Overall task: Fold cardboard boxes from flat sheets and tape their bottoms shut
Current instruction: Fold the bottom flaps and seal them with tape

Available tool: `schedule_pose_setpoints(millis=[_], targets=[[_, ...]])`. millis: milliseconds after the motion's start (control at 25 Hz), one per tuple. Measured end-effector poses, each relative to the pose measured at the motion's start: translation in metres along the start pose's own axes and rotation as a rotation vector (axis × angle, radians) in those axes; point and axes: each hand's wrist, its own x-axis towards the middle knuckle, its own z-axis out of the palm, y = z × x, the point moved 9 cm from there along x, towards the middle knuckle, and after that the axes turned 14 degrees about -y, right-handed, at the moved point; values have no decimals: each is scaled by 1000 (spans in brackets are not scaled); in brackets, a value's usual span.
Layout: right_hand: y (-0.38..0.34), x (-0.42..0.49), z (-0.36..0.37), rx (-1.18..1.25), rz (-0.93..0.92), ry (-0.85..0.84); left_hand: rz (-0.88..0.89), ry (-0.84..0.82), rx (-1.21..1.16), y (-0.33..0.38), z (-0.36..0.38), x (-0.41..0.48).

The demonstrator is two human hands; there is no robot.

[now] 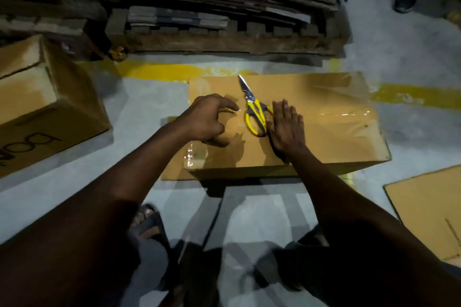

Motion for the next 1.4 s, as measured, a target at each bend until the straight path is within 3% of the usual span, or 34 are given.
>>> schedule_pose_setpoints(millis=[200, 360, 520, 640, 840, 960, 1080, 1200, 1400], targets=[[118, -16, -12, -60, 182, 96, 45, 60, -318, 29, 41, 19], [210, -36, -24, 93, 493, 179, 48, 47, -524, 61, 78, 43], [222, -44, -32, 161, 614, 208, 37, 3, -613, 84, 91, 61], [182, -57, -26, 140, 570, 246, 9, 37, -710, 81, 88, 63], [79, -51, -3, 208, 288, 184, -37, 89, -778, 55, 87, 58], [64, -42, 3, 462, 148, 131, -51, 48, -813, 53, 86, 65], [69, -47, -20, 931, 24, 311, -51, -3, -902, 64, 83, 89], [64, -48, -37, 1300, -37, 322, -41, -51, -950, 76, 79, 131], [79, -23, -47, 1239, -27, 365, 0, -76, -896, 90, 64, 203]])
